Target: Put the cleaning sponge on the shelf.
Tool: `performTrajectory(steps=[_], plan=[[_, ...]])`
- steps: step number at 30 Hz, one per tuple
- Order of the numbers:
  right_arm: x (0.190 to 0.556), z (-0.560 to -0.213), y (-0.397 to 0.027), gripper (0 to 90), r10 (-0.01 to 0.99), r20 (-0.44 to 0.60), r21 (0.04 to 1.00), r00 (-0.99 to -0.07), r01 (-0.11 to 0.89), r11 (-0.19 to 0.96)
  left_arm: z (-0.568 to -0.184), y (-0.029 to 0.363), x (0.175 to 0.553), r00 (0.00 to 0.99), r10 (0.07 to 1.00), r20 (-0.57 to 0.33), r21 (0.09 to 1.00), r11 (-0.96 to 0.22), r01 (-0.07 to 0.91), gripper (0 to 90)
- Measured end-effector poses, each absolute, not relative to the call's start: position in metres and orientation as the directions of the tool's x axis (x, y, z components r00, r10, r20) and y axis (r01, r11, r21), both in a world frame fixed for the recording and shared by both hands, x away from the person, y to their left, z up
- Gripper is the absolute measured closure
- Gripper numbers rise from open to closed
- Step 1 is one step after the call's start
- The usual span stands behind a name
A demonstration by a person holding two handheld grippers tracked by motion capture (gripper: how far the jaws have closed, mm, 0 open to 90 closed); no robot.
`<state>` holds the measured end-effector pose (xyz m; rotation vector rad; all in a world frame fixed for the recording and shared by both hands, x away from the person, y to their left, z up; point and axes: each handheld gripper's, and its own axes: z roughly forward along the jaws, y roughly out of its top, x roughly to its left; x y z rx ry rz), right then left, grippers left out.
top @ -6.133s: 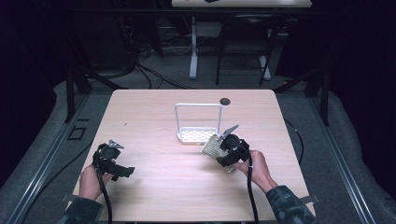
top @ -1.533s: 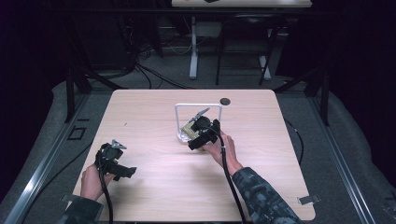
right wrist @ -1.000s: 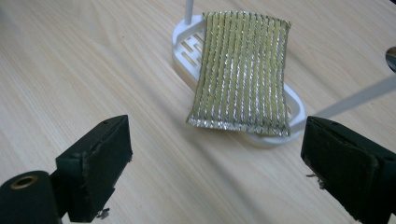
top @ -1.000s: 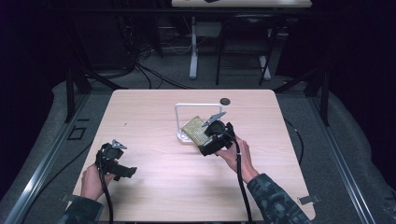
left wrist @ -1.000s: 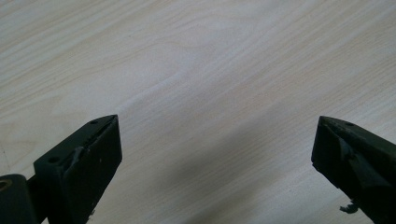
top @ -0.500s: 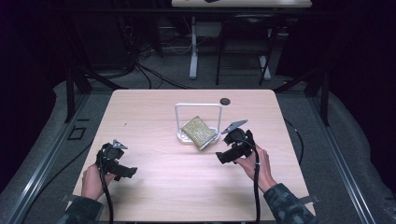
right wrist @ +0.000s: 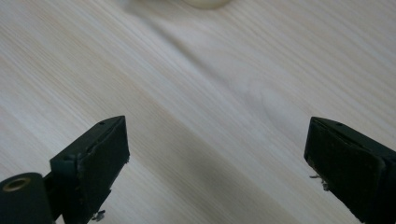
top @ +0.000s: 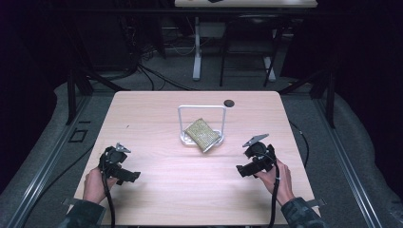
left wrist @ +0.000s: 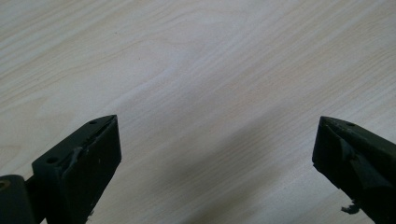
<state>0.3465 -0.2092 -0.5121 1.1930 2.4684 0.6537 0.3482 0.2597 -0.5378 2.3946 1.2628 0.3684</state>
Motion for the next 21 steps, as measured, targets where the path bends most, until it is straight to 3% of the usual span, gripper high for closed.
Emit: performTrajectory(steps=[21], plan=[[0.3486, -0.5244, -0.2177, 6.5, 0.811, -0.101, 0.502, -0.576, 0.674, 0.542, -0.5384, 0.2573, 0.3499, 0.574, 0.817, 0.043, 0.462, -0.526, 0.714, 1.5]])
